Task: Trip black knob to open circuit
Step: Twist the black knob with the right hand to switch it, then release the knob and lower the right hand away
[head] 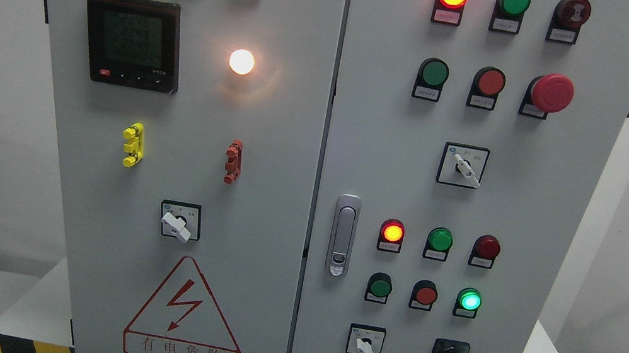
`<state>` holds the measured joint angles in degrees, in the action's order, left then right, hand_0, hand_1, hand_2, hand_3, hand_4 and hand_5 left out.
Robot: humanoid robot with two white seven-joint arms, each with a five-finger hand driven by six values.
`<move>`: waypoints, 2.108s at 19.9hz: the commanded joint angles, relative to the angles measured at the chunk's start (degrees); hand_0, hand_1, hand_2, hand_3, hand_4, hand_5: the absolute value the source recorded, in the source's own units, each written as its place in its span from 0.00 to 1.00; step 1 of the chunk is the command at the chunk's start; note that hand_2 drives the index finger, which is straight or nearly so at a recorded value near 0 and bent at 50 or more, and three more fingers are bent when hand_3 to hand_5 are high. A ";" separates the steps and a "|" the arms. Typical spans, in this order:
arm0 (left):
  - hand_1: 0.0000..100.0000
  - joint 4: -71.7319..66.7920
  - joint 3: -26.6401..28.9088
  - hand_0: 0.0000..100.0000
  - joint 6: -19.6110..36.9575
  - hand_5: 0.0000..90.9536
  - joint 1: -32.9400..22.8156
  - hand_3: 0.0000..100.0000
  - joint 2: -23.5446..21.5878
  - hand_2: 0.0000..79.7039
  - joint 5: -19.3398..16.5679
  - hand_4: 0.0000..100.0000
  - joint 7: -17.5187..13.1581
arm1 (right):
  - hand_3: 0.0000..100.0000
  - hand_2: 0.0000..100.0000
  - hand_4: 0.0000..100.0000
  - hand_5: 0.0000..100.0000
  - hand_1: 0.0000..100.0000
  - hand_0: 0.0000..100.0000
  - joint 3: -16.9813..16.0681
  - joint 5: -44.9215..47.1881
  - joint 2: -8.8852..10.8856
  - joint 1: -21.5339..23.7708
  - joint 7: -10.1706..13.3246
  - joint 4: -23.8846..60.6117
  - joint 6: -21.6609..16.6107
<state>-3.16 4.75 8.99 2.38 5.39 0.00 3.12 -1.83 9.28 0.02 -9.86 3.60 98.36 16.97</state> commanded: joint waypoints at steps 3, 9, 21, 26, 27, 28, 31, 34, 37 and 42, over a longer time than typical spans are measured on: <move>0.39 0.00 0.00 0.12 -0.02 0.00 0.00 0.00 -0.02 0.00 -1.76 0.00 0.04 | 1.00 0.49 1.00 0.92 0.76 0.30 -1.69 -0.14 1.65 0.19 0.01 -0.18 0.17; 0.39 0.00 0.00 0.12 -0.02 0.00 0.00 0.00 0.06 0.00 -1.76 0.00 0.04 | 1.00 0.49 1.00 0.92 0.76 0.30 -2.30 -0.14 1.65 0.19 0.01 -0.18 0.08; 0.39 0.00 0.00 0.12 -0.02 0.00 0.00 0.00 -0.02 0.00 -1.76 0.00 0.04 | 1.00 0.49 0.99 0.91 0.76 0.29 -3.01 0.12 3.31 3.09 0.01 0.08 -1.58; 0.39 0.00 0.00 0.12 -0.02 0.00 0.00 0.00 -0.02 0.00 -1.76 0.00 0.04 | 1.00 0.53 0.95 0.89 0.64 0.34 -4.76 1.00 4.20 7.39 -1.74 4.37 -2.11; 0.39 0.00 0.00 0.12 -0.02 0.00 0.00 0.00 -0.02 0.00 -1.76 0.00 0.04 | 1.00 0.54 0.91 0.87 0.60 0.35 -5.72 1.61 4.20 8.79 -2.71 5.95 -2.11; 0.39 0.00 0.00 0.12 -0.02 0.00 0.00 0.00 -0.02 0.00 -1.76 0.00 0.04 | 0.96 0.54 0.87 0.86 0.56 0.35 -6.43 2.57 4.20 10.46 -3.06 7.62 -2.03; 0.39 0.00 0.00 0.12 -0.02 0.00 0.00 0.00 -0.02 0.00 -1.76 0.00 0.04 | 0.69 0.45 0.62 0.63 0.36 0.26 -7.92 5.74 4.72 14.68 -3.24 10.97 -2.03; 0.39 0.00 0.00 0.12 -0.02 0.00 0.00 0.00 -0.02 0.00 -1.76 0.00 0.04 | 0.49 0.33 0.42 0.41 0.21 0.14 -8.46 8.12 5.95 18.90 -3.50 12.99 -2.20; 0.39 0.00 0.00 0.12 -0.02 0.00 0.00 0.00 -0.02 0.00 -1.76 0.00 0.04 | 0.38 0.25 0.29 0.29 0.12 0.04 -9.16 9.53 6.66 23.99 -5.78 15.37 -3.86; 0.39 0.00 0.00 0.12 -0.02 0.00 0.00 0.00 -0.02 0.00 -1.76 0.00 0.04 | 0.29 0.19 0.23 0.24 0.05 0.00 -11.09 9.53 6.57 26.38 -6.85 17.30 -4.58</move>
<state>-3.16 4.75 8.99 2.37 5.37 0.00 3.12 -9.41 17.55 5.10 11.92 -2.76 109.20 12.69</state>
